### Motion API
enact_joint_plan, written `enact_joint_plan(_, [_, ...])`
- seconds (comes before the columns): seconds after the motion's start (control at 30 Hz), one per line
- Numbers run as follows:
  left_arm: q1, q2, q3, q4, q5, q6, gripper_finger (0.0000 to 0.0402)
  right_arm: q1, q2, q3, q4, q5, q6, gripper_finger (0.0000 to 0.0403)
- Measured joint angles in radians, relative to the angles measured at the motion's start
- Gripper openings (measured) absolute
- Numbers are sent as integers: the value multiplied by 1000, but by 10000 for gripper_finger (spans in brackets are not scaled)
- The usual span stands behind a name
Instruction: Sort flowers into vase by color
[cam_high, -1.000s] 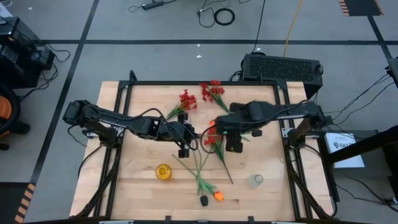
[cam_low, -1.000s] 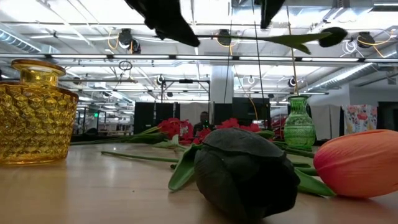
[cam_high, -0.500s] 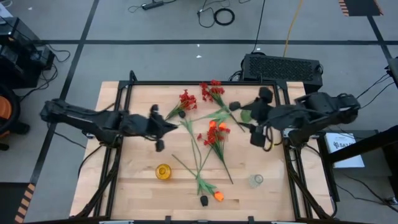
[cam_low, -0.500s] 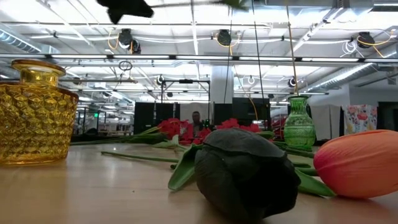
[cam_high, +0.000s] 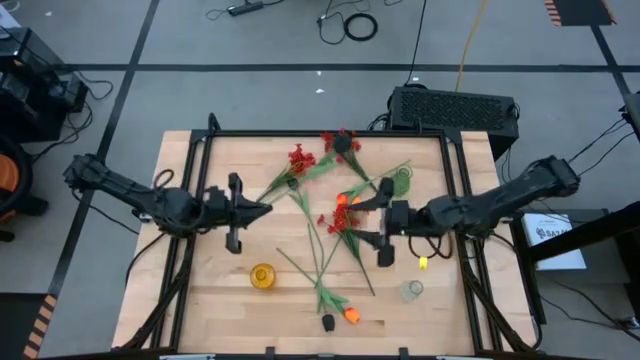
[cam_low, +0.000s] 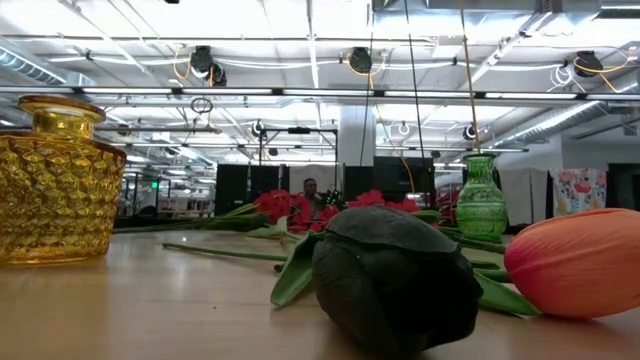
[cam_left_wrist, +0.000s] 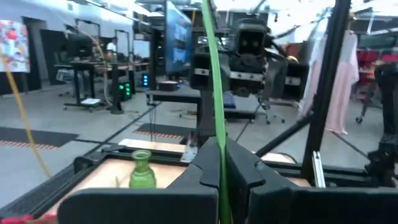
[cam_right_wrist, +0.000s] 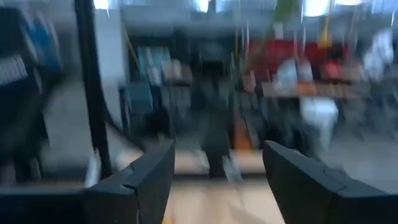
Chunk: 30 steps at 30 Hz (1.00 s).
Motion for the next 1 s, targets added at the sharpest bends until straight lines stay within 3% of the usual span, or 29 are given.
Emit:
enact_joint_plan(0.07, [-10, 57, 0, 61, 3, -1, 3, -9, 57, -44, 234, -28, -9, 231])
enact_joint_plan(0.17, [-29, 163, 0, 193, 15, 12, 3, -12, 136, -55, 383, -69, -8, 219])
enact_joint_plan(0.33, [-50, 314, 0, 439, 26, 88, 3, -11, 216, -56, 439, -89, 2, 195])
enact_joint_plan(0.57, [-75, 480, 0, 607, 39, 114, 2, -11, 234, -55, 541, -143, 4, 169])
enact_joint_plan(0.73, [-74, 533, 0, 694, 42, 115, 2, -8, 234, -55, 589, -215, 2, 157])
enact_joint_plan(1.0, [-72, 576, 0, 733, 54, 133, 2, -6, 234, -55, 592, -217, -16, 132])
